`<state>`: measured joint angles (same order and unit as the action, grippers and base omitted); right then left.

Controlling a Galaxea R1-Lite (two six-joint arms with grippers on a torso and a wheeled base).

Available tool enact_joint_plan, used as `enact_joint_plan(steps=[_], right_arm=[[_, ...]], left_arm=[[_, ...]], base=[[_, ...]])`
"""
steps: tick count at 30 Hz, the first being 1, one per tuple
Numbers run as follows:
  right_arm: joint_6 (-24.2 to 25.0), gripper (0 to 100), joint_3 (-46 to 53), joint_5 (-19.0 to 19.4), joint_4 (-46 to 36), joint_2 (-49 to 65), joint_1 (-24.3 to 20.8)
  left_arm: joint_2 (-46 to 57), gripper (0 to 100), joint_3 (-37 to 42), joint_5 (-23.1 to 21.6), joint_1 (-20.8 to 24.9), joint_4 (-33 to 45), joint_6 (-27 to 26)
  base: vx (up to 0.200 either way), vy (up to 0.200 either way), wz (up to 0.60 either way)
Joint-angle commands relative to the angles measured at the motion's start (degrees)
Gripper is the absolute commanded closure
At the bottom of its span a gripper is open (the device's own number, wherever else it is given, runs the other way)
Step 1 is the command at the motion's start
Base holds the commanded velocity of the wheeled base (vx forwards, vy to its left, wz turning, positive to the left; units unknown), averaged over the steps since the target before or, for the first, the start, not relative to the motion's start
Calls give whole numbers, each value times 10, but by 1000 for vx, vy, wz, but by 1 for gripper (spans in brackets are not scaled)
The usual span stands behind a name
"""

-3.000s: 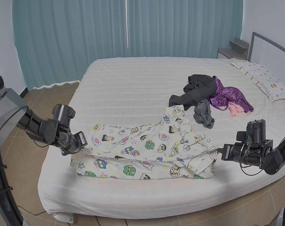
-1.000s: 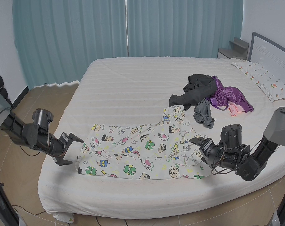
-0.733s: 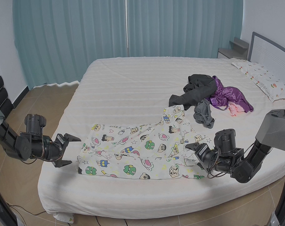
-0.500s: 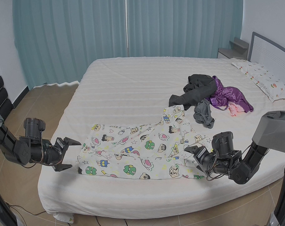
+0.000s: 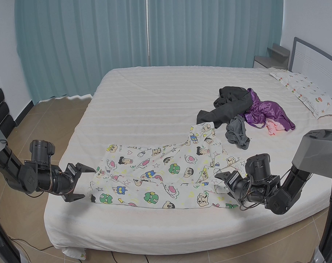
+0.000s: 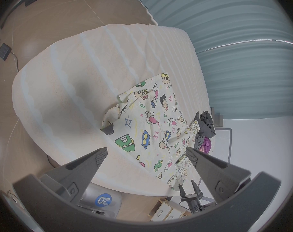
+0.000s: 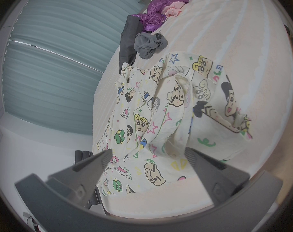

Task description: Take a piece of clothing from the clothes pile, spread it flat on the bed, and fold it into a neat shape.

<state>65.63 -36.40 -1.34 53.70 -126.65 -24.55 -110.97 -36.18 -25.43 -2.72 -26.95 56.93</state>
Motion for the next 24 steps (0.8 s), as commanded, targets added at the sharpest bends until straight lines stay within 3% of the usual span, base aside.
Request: enact_joint_plan(steps=[1, 15, 22, 23, 24], right_arm=[[-3, 100, -9, -3, -10, -4, -2], [-26, 100, 9, -19, -25, 54, -30], [-35, 100, 16, -27, -33, 40, -17], [-34, 0, 19, -25, -33, 40, -16], [-34, 0, 19, -25, -33, 40, -16]], left_arm=[[-7, 0, -6, 6, -2, 0, 0], [-11, 0, -7, 13, 0, -3, 0], [-17, 0, -6, 13, -1, -3, -1], [-18, 0, -7, 12, 0, -3, -1], [-18, 0, -7, 13, 0, -3, -1]], base=[[0, 0, 0], [0, 0, 0], [0, 0, 0], [0, 0, 0], [0, 0, 0]])
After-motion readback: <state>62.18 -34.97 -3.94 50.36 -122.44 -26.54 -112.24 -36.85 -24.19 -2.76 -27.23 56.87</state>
